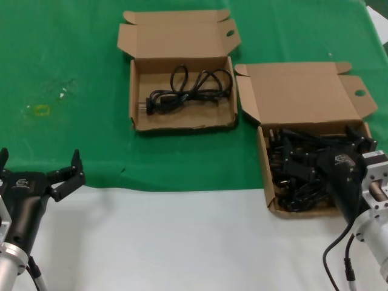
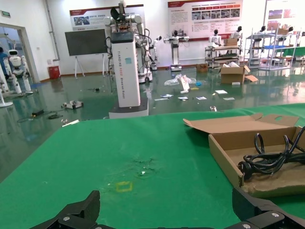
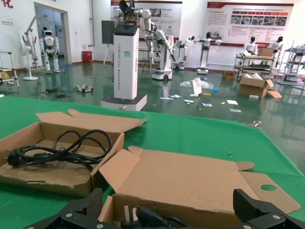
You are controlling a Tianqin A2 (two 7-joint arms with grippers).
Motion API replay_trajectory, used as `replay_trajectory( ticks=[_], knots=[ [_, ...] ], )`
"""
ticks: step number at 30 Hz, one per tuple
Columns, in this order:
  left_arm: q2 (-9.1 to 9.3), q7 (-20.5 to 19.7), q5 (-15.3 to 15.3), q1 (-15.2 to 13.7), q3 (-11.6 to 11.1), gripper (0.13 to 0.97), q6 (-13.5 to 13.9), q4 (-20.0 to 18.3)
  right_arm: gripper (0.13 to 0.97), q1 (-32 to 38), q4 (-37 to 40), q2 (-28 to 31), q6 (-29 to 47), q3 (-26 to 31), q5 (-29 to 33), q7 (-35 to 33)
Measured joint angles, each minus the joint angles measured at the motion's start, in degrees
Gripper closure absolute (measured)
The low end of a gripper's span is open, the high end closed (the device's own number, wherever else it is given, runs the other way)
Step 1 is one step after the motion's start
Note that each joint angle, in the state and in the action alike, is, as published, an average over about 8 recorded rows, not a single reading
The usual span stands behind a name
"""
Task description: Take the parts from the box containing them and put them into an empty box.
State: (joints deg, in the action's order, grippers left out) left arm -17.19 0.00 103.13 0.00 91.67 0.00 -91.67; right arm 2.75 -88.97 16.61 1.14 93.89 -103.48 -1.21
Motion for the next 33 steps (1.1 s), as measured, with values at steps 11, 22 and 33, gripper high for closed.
replay_trajectory(
  ticks=[11, 22, 33],
  knots=[
    [0.00, 0.0, 0.0, 0.0, 0.0, 0.132, 0.0, 0.0, 0.129, 0.0, 0.0, 0.0, 0.0, 0.0, 0.0, 0.0],
    [0.00, 0.0, 0.0, 0.0, 0.0, 0.132, 0.0, 0.0, 0.129, 0.0, 0.0, 0.0, 0.0, 0.0, 0.0, 0.0],
    [0.00, 0.0, 0.0, 0.0, 0.0, 0.132, 0.0, 0.0, 0.129, 0.0, 0.0, 0.0, 0.0, 0.0, 0.0, 0.0]
  ],
)
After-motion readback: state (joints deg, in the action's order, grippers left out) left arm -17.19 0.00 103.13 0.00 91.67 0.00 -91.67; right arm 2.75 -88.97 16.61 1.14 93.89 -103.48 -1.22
